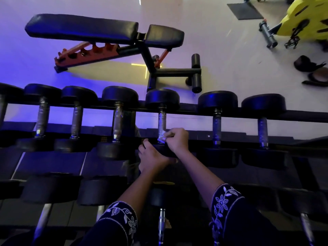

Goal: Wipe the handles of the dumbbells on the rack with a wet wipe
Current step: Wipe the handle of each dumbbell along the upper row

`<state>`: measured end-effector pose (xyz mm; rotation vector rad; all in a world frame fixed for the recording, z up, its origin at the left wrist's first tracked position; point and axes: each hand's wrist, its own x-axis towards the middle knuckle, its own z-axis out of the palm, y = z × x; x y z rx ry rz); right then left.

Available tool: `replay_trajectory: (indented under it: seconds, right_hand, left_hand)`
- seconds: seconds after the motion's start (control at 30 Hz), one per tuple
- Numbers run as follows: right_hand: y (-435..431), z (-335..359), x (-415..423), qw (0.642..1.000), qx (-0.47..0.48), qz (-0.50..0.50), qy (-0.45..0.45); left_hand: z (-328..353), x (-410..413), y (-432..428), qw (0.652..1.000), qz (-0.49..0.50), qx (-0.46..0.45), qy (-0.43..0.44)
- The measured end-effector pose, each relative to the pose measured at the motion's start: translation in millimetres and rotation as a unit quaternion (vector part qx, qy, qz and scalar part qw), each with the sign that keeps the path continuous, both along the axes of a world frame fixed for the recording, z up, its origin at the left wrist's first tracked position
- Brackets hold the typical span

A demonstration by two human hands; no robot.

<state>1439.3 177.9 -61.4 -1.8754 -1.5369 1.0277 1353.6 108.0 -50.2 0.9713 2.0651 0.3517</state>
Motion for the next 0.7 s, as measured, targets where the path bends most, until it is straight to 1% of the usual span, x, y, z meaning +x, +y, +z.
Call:
replay_trajectory:
  seconds: [0.07,0.2,0.27,0.37,0.5,0.6,0.7]
  right_hand:
    - [-1.3,8.9,9.4,0.999,-0.025,-0.006,0.034]
    - [-6.8,30.4,22.1,0.988,-0.063,-0.05,0.128]
    - [-10.4,33.9,27.8,0.985,-0.073,-0.055,0.145]
    - [-16.0,37.5,34.8,0.983,-0.092,-0.051,0.151]
    - [-24.6,38.6,32.9,0.985,-0.097,-0.034,0.139]
    - [-27.1,41.1,27.2,0.994,-0.068,-0.018,0.087]
    - [-28.7,43.3,24.7,0.997,-0.047,-0.004,0.058]
  left_hand:
    - [4.5,-0.1,-2.2,1.0,-0.005,-0.004,-0.002]
    - [14.2,-1.7,-6.9,1.0,-0.025,-0.013,0.0]
    - [16.0,0.5,-14.0,1.0,-0.023,-0.017,0.004]
    - [15.7,4.1,-25.6,0.999,-0.029,-0.012,0.026]
    - [20.2,-4.3,-24.3,0.991,-0.093,-0.01,0.098]
    - [21.8,-10.6,-15.8,0.977,-0.154,-0.021,0.144]
    - [17.3,-14.5,-13.8,0.968,-0.19,-0.011,0.163]
